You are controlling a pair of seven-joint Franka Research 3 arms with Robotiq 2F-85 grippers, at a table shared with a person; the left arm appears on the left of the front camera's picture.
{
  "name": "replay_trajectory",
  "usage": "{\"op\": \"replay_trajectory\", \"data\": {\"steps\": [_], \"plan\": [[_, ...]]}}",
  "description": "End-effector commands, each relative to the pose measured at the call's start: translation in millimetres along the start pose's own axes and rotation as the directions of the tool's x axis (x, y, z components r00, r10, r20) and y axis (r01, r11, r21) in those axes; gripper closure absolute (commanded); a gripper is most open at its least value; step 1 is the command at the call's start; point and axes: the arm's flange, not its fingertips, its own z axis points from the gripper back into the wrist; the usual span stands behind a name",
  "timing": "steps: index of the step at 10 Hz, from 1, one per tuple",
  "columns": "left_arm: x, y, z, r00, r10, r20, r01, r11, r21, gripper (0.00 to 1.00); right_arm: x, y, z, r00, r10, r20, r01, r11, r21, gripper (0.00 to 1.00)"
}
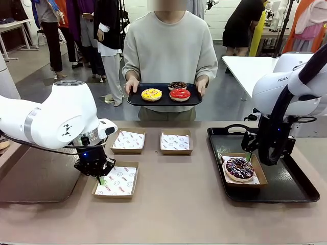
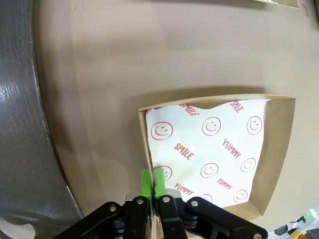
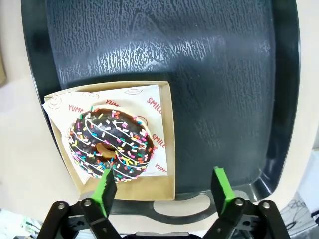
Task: Individually package the donuts and arrange them on the tray.
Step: Place the picked Paper togo box on the Handle tray while simultaneously picking up another Paper togo box from the table with the other hand.
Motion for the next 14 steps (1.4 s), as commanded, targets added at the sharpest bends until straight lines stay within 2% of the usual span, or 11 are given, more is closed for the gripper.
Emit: {"op": "replay_trajectory", "data": {"steps": [1,4,5,6,7,8,9,11,13,14], "plan": [[2,-3,1,1.000,0.001,-0.015,-0.001,1.000,0.008,1.00,-3,-4,-3,1.000,0.007,-0.010,-0.006,0.999,0.038,0.00],[2,-3,5,1.000,0.002,-0.021,-0.002,1.000,0.003,1.00,-4,-8,7,1.000,0.010,-0.004,-0.010,0.997,0.074,0.00],[2,-1,15,0.999,-0.006,-0.033,0.005,1.000,-0.012,1.00,-8,-18,28,0.997,0.054,-0.047,-0.042,0.974,0.224,0.00],[2,4,35,1.000,0.006,-0.015,-0.006,0.999,-0.037,1.00,-16,-38,56,0.993,0.110,-0.041,-0.084,0.914,0.397,0.00],[2,7,56,1.000,0.009,0.013,-0.009,1.000,-0.027,1.00,-24,-62,81,0.992,0.126,-0.004,-0.106,0.853,0.511,0.00],[7,8,76,0.999,0.027,0.040,-0.026,0.999,-0.027,1.00,-32,-95,104,0.998,0.067,0.022,-0.065,0.766,0.640,0.00],[11,6,93,0.997,0.030,0.067,-0.028,0.999,-0.030,1.00,-39,-125,116,0.999,0.015,0.038,-0.038,0.690,0.723,0.00],[25,1,126,0.993,0.042,0.110,-0.037,0.998,-0.045,1.00,-54,-183,120,0.994,-0.091,0.065,-0.006,0.535,0.845,0.00],[44,-8,154,0.990,0.043,0.138,-0.035,0.998,-0.060,1.00,-77,-225,94,0.981,-0.187,0.049,0.039,0.440,0.897,0.00],[55,-12,163,0.989,0.043,0.143,-0.034,0.997,-0.063,1.00,-89,-240,79,0.975,-0.217,0.055,0.040,0.410,0.911,0.00]]}}
